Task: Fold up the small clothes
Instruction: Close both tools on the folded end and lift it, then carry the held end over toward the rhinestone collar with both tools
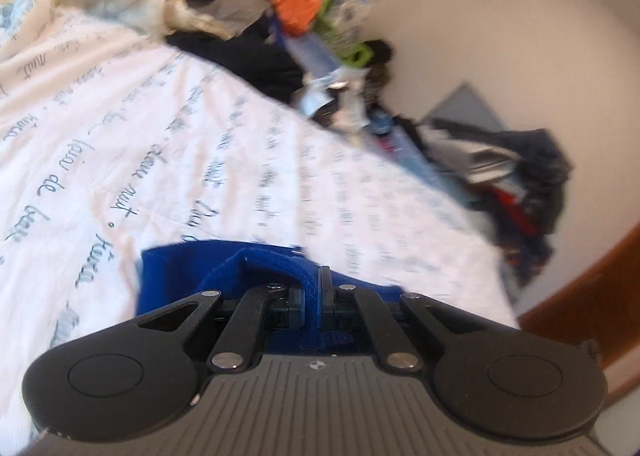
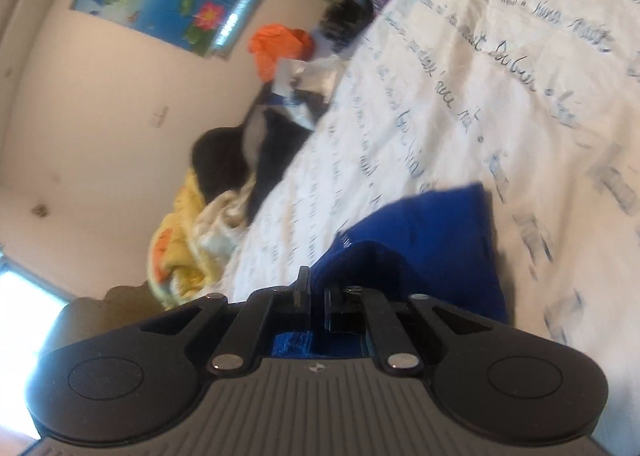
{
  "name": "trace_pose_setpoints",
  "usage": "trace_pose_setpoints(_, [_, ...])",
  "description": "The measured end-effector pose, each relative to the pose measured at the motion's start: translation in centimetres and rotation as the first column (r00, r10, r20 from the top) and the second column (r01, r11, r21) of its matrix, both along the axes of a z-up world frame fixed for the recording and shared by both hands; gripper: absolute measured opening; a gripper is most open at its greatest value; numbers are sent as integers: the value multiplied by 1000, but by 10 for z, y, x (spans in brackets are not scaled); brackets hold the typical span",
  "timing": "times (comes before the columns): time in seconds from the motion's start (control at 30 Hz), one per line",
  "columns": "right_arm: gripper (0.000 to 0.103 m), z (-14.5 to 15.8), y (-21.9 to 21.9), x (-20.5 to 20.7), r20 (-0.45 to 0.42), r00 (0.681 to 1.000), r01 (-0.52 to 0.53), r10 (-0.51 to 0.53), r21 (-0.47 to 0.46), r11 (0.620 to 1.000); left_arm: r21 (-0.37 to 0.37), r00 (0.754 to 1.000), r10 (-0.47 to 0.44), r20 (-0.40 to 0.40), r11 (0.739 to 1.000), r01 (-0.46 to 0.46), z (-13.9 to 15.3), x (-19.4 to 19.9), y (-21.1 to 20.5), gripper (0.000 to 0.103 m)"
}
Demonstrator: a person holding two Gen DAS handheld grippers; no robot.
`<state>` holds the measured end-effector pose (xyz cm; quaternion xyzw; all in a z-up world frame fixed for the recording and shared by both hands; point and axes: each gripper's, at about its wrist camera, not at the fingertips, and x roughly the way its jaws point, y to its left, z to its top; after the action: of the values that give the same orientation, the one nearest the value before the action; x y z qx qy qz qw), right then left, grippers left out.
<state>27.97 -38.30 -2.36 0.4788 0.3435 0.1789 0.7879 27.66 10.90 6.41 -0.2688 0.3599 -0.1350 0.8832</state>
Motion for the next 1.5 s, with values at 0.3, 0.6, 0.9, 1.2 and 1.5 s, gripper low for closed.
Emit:
trace_pose_setpoints(0.3, [81,13,11,-28,88,991,123,-106,-230,965,-37,980,166,110,986,-163,-6,-64,65,102])
trace_pose_setpoints(0.6, [82,-7,20,-158,-52,998,-56,36,-470,881,-97,985,116,-129,987,-129,-44,-176,72,92])
trace_pose_setpoints(0.9, [21,-25,22,-130,-107,991,-100,76,-243,965,-3,985,126,-117,992,-127,-56,-165,42,5])
trace_pose_setpoints(1.2, [6,25,22,-160,72,991,-92,112,-239,967,-47,997,74,7,996,-73,13,-197,53,5])
trace_pose_setpoints(1.5, [28,17,18,-256,-25,982,-188,187,-229,955,139,994,95,-62,987,-86,-6,-275,81,23])
